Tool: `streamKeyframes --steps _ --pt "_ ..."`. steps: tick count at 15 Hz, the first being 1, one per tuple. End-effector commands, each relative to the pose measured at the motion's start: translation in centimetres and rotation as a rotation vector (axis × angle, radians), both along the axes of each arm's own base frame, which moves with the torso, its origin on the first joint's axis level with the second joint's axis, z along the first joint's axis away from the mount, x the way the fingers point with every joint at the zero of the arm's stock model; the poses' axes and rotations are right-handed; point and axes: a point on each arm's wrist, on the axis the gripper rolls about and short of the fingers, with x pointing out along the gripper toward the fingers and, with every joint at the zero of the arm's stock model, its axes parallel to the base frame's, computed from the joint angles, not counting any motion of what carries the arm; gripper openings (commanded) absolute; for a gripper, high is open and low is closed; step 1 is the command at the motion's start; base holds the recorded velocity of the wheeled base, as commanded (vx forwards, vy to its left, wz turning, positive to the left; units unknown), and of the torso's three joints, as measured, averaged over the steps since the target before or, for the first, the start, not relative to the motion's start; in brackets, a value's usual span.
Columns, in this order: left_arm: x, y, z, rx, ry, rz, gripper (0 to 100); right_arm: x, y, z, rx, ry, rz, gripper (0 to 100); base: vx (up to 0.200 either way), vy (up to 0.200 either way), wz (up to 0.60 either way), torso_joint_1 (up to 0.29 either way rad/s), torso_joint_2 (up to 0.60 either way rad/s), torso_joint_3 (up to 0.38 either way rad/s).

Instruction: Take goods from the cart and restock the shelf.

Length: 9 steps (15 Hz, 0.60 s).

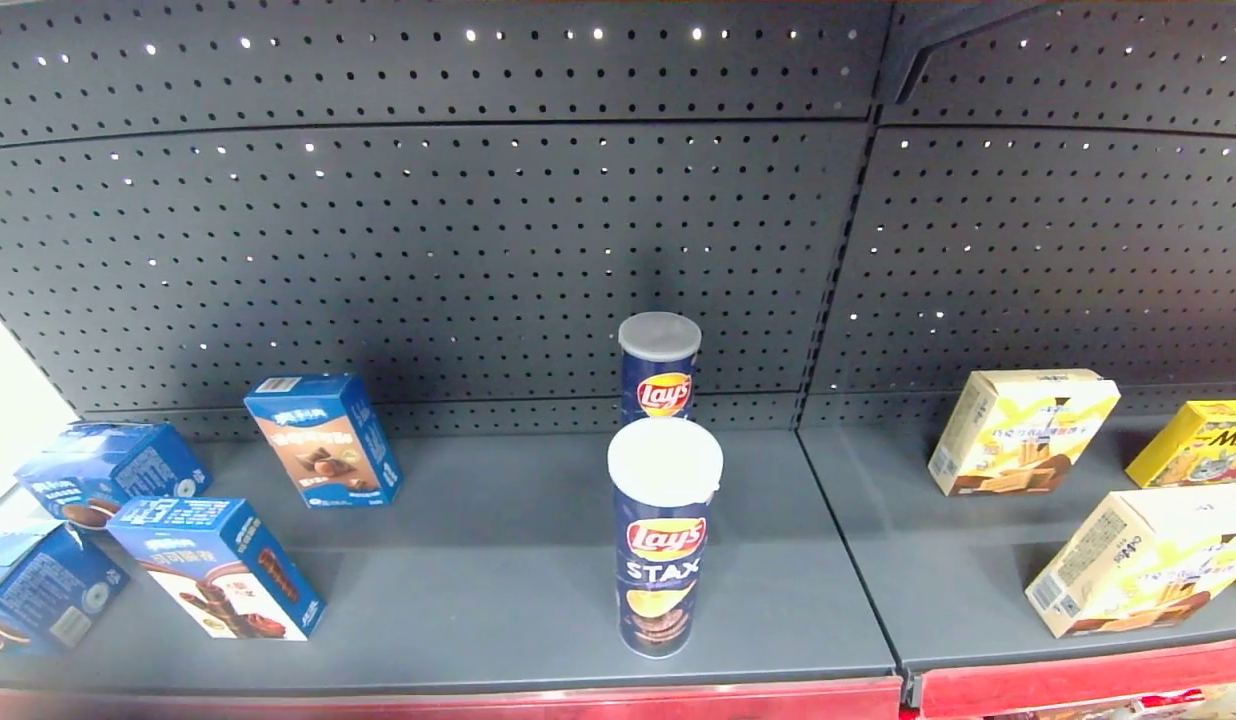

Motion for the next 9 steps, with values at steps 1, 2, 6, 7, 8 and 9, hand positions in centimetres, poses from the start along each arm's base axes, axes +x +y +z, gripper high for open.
streamKeyframes --steps 1,2,6,7,8,9 --pt "0.02 0.00 -0.01 0.000 0.004 0.001 100 0.01 0.00 0.00 0.000 0.002 0.000 100 0.000 0.000 0.00 0.000 0.00 0.000" --pt "0.02 0.00 0.01 0.000 0.002 0.001 100 0.01 0.00 0.00 0.000 0.002 0.002 100 0.000 0.000 0.00 0.000 0.00 0.000" --pt "0.02 0.00 -0.01 -0.002 0.004 0.001 100 0.01 0.00 0.00 0.000 0.002 0.002 100 0.000 0.000 0.00 0.000 0.00 0.000" --pt "0.02 0.00 0.01 -0.002 0.002 0.001 100 0.01 0.00 0.00 0.000 0.002 0.000 100 0.000 0.000 0.00 0.000 0.00 0.000" --pt "0.02 0.00 0.01 -0.002 0.002 0.001 100 0.01 0.00 0.00 0.000 0.002 0.000 100 0.000 0.000 0.00 0.000 0.00 0.000" --pt "0.02 0.00 0.01 -0.002 0.002 0.001 100 0.01 0.00 0.00 0.000 0.002 0.000 100 0.000 0.000 0.00 0.000 0.00 0.000"
